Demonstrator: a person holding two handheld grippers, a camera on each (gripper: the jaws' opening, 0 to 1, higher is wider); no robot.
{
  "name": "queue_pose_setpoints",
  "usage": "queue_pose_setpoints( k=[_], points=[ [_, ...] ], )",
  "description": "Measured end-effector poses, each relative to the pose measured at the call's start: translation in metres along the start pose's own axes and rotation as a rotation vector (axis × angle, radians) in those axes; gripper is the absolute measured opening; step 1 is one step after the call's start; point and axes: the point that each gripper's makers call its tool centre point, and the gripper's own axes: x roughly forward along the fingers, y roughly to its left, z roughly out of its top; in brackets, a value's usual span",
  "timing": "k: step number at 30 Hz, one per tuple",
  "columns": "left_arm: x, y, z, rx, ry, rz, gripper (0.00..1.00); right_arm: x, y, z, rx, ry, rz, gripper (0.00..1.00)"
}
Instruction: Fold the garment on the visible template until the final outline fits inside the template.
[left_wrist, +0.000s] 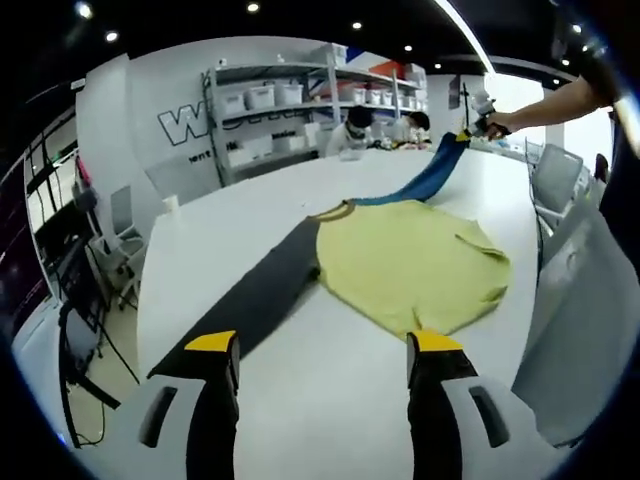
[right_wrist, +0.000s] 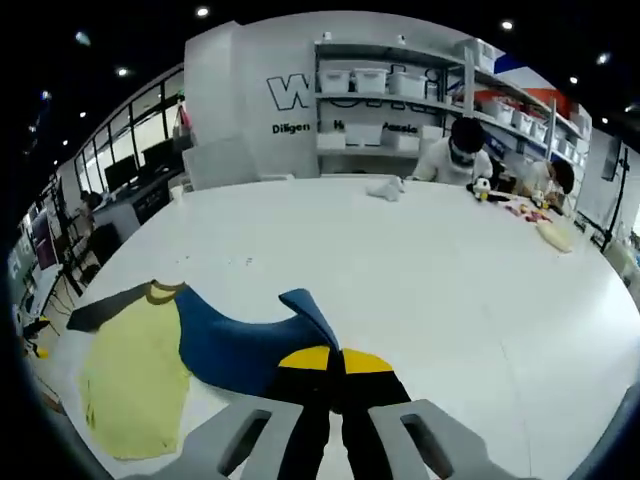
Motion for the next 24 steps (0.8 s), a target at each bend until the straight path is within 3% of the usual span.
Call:
queue_pose_setpoints(
  k=[5, 14, 22, 24],
  points=[
    [0.002, 0.0, 0.002, -0.006, 0.004, 0.006, 0.68, 0.009, -0.012, -0.019, 0.089, 0.032, 0.002, 0.0],
    [0.002, 0.006, 0.012, -0.011, 0.011, 0.02, 0.68, 0.026, -0.026, -0.04, 0.09, 0.058, -0.02, 0.0],
    [0.004, 0.004, 0.013, -0.021, 0.028, 0.027, 0.68, 0.043, -0.035, -0.08, 0.127, 0.156, -0.047, 0.0],
    [0.004, 0.005, 0.013, -0.023, 0.033, 0.031, 0.68, 0.045, -0.035, -0.085, 0.111, 0.152, -0.042, 0.0]
  ],
)
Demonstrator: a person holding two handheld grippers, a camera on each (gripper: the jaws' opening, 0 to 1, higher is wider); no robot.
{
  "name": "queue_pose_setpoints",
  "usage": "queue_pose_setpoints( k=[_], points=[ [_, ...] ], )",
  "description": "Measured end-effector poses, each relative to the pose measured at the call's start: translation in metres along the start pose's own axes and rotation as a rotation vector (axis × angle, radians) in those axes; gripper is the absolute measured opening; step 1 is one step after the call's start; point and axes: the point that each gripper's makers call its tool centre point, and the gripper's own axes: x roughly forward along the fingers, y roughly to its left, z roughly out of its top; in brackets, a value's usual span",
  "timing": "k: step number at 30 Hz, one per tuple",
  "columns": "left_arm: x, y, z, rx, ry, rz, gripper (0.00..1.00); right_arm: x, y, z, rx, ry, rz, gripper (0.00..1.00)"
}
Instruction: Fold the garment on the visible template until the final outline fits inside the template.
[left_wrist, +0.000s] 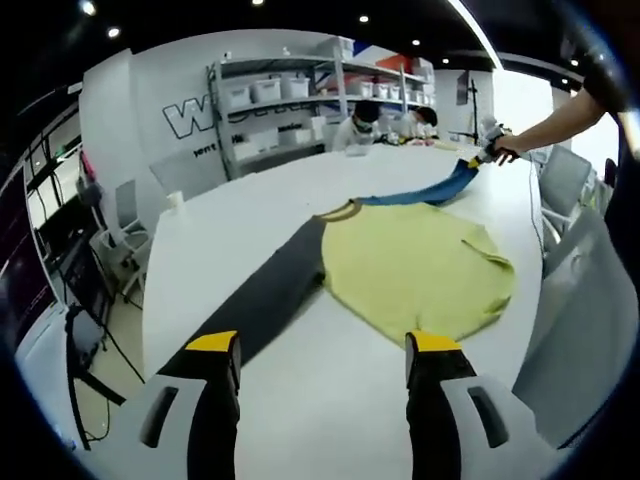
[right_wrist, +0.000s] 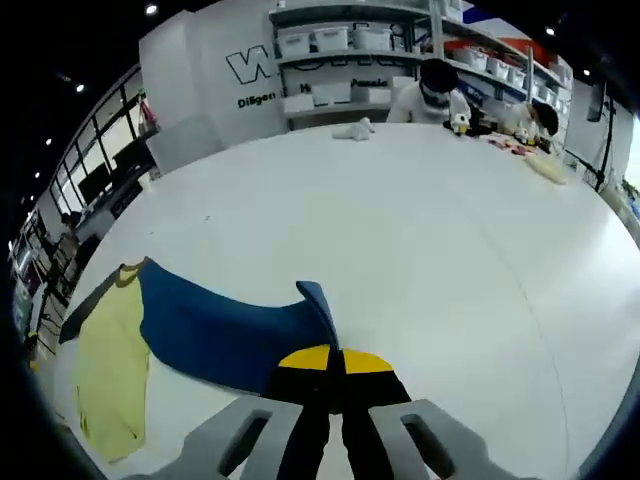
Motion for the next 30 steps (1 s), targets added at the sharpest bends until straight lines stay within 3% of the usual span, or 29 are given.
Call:
queue_pose_setpoints(
  k=[5, 9, 18, 22, 25, 30],
  points=[
    [0.001, -0.002, 0.003, -0.006, 0.002, 0.003, 0.68, 0.006, -0.004, -0.009, -0.019, 0.009, -0.004, 0.0],
    [0.002, -0.005, 0.006, 0.005, 0.006, -0.003, 0.68, 0.003, -0.015, -0.008, -0.084, -0.013, -0.038, 0.0],
    [0.008, -0.011, 0.014, 0.014, -0.004, -0.018, 0.68, -0.007, -0.025, -0.015, -0.064, -0.024, -0.032, 0.0],
    [0.009, -0.015, 0.017, 0.018, -0.016, -0.026, 0.68, -0.014, -0.018, -0.014, -0.081, -0.041, -0.009, 0.01],
    [0.011, -0.017, 0.018, 0.019, -0.022, -0.033, 0.68, -0.021, -0.008, -0.01, -0.143, -0.065, 0.011, 0.04],
    [0.01, -0.019, 0.02, 0.019, -0.04, -0.032, 0.68, -0.037, 0.021, -0.007, -0.179, -0.125, 0.067, 0.11]
  ],
)
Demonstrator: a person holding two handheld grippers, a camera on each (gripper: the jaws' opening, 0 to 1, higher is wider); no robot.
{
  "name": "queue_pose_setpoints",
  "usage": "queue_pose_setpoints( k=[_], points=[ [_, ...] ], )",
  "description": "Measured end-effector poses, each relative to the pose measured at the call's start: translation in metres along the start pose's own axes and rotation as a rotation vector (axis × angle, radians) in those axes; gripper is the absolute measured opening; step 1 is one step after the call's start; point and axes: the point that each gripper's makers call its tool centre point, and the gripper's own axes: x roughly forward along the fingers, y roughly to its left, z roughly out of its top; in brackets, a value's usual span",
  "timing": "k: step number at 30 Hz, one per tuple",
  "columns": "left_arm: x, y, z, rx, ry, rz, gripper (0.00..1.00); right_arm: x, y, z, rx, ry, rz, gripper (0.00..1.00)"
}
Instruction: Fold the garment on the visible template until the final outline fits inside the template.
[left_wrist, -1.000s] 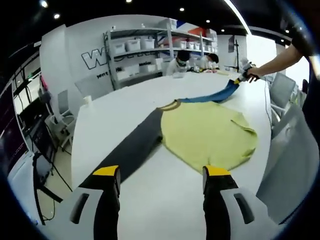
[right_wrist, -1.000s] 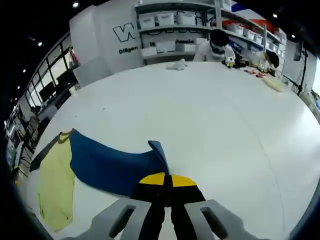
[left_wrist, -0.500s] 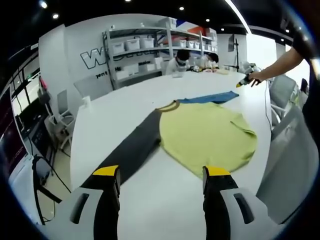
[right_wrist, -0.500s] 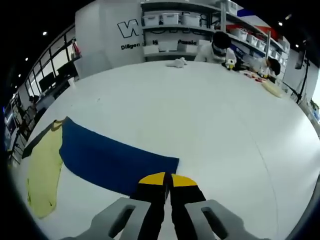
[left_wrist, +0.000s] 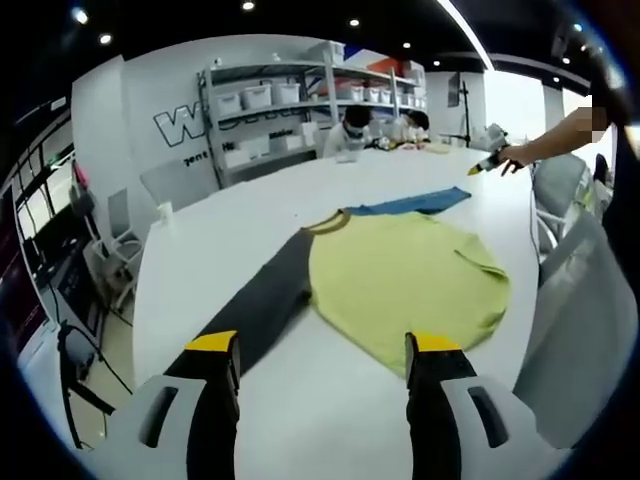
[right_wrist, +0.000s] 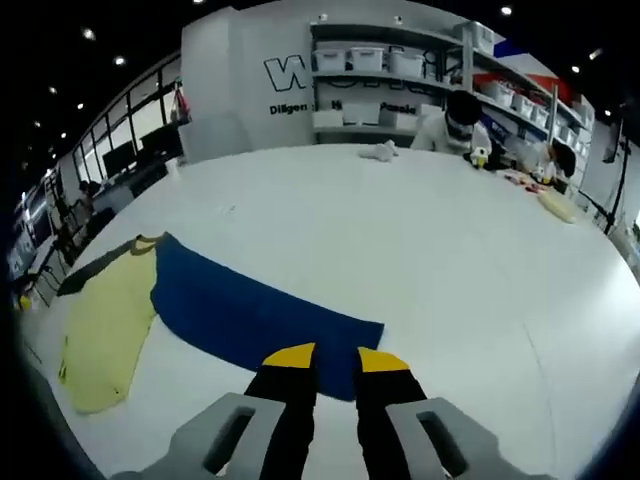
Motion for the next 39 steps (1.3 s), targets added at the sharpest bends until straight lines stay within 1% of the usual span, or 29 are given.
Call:
queue_pose_setpoints(
  k=[2, 5, 10, 13, 17, 20, 23, 28, 31, 36, 38, 39],
  points=[
    [-0.001, -0.002, 0.0, 0.005, -0.003, -0.002, 0.68, -0.003, 0.008, 0.002, -0.054, -0.009, 0.02, 0.11],
    [-0.003, -0.004, -0.001, 0.007, -0.008, -0.004, 0.68, -0.005, 0.012, 0.006, -0.073, -0.021, 0.039, 0.12],
    [-0.007, -0.006, -0.001, 0.01, -0.019, -0.001, 0.68, -0.012, 0.016, 0.014, -0.076, -0.044, 0.057, 0.15],
    [-0.009, -0.006, -0.001, 0.009, -0.023, 0.001, 0.68, -0.017, 0.023, 0.019, -0.075, -0.054, 0.079, 0.21],
    [-0.01, -0.007, 0.0, 0.004, -0.033, 0.006, 0.68, -0.024, 0.038, 0.025, -0.103, -0.085, 0.122, 0.27],
    [-0.011, -0.009, 0.002, 0.004, -0.041, 0.006, 0.68, -0.027, 0.048, 0.022, -0.121, -0.083, 0.151, 0.33],
    [-0.011, -0.013, 0.003, 0.006, -0.048, 0.003, 0.68, -0.03, 0.057, 0.019, -0.142, -0.079, 0.172, 0.35],
    [-0.011, -0.018, 0.005, 0.012, -0.063, -0.002, 0.68, -0.036, 0.067, 0.017, -0.14, -0.083, 0.209, 0.42],
    [-0.011, -0.02, 0.003, 0.022, -0.061, -0.006, 0.68, -0.041, 0.074, 0.016, -0.144, -0.085, 0.229, 0.46],
    [-0.009, -0.02, 0.001, 0.018, -0.064, -0.003, 0.68, -0.051, 0.09, 0.016, -0.187, -0.102, 0.263, 0.49],
    [-0.009, -0.02, 0.002, 0.017, -0.068, -0.002, 0.68, -0.055, 0.097, 0.015, -0.223, -0.104, 0.278, 0.52],
    [-0.008, -0.02, 0.002, 0.014, -0.073, -0.002, 0.68, -0.056, 0.099, 0.013, -0.255, -0.101, 0.272, 0.54]
  ],
)
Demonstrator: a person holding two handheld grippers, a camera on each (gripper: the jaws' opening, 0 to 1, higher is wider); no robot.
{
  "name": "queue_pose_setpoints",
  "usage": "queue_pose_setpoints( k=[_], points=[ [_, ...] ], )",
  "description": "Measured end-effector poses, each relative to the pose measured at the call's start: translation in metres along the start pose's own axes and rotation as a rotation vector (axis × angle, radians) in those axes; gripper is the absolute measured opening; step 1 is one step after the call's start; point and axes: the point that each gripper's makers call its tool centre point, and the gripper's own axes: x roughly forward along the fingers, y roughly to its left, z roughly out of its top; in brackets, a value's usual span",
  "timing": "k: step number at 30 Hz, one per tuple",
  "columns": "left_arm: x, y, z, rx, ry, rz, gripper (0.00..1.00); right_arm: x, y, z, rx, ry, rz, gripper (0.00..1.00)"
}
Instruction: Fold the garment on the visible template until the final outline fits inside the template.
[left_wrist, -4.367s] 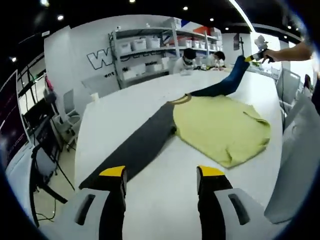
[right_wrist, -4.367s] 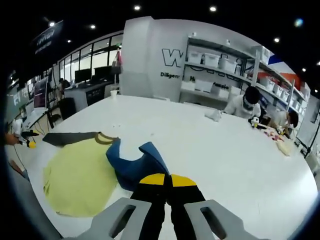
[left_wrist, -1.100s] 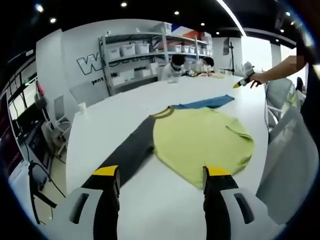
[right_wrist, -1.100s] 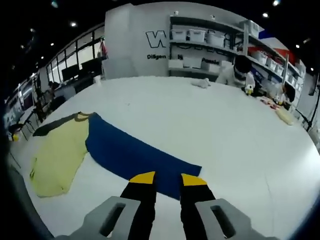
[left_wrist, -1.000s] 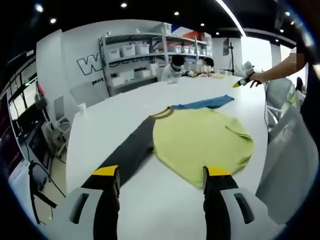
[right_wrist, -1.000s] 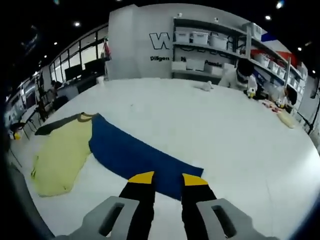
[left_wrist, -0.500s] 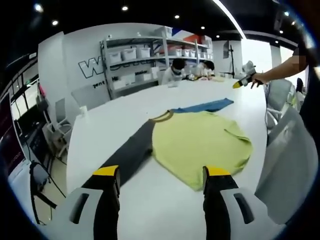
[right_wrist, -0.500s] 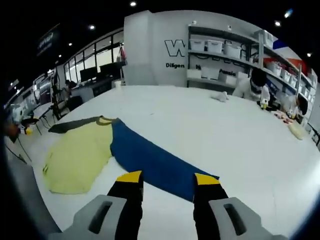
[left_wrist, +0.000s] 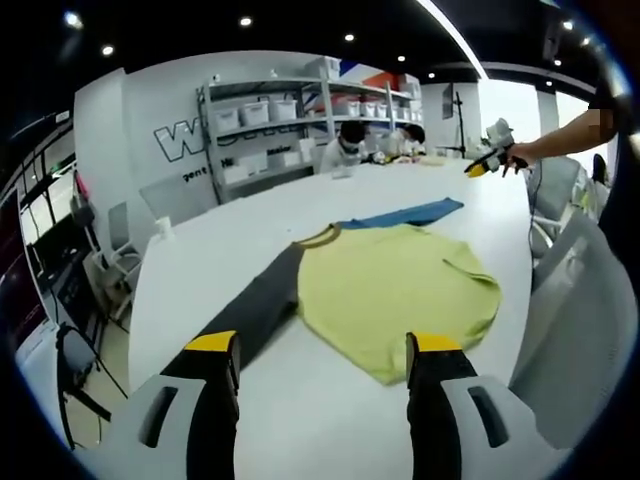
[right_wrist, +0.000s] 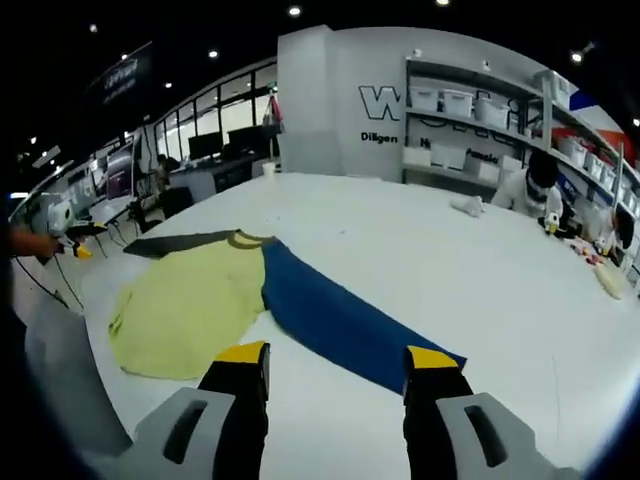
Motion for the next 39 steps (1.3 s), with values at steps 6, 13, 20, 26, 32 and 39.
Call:
queue_pose_setpoints(
  k=[6, 13, 20, 26, 32, 39],
  points=[
    [0.001, -0.005, 0.002, -0.013, -0.017, -0.003, 0.68, -0.001, 0.021, -0.003, -0.08, 0.005, 0.034, 0.65],
    [0.007, -0.017, 0.001, -0.011, -0.019, -0.035, 0.68, 0.001, 0.051, -0.001, -0.123, 0.002, 0.116, 0.65],
    [0.015, -0.029, -0.002, -0.01, -0.01, -0.067, 0.66, 0.005, 0.084, -0.005, -0.172, 0.02, 0.202, 0.63],
    [0.02, -0.043, -0.009, 0.01, 0.014, -0.108, 0.65, 0.011, 0.115, -0.009, -0.199, 0.015, 0.277, 0.62],
    [0.027, -0.055, -0.015, 0.0, 0.034, -0.138, 0.64, 0.016, 0.134, -0.016, -0.205, 0.028, 0.324, 0.61],
    [0.037, -0.065, -0.022, -0.006, 0.048, -0.162, 0.62, 0.021, 0.148, -0.022, -0.2, 0.043, 0.362, 0.59]
  ],
)
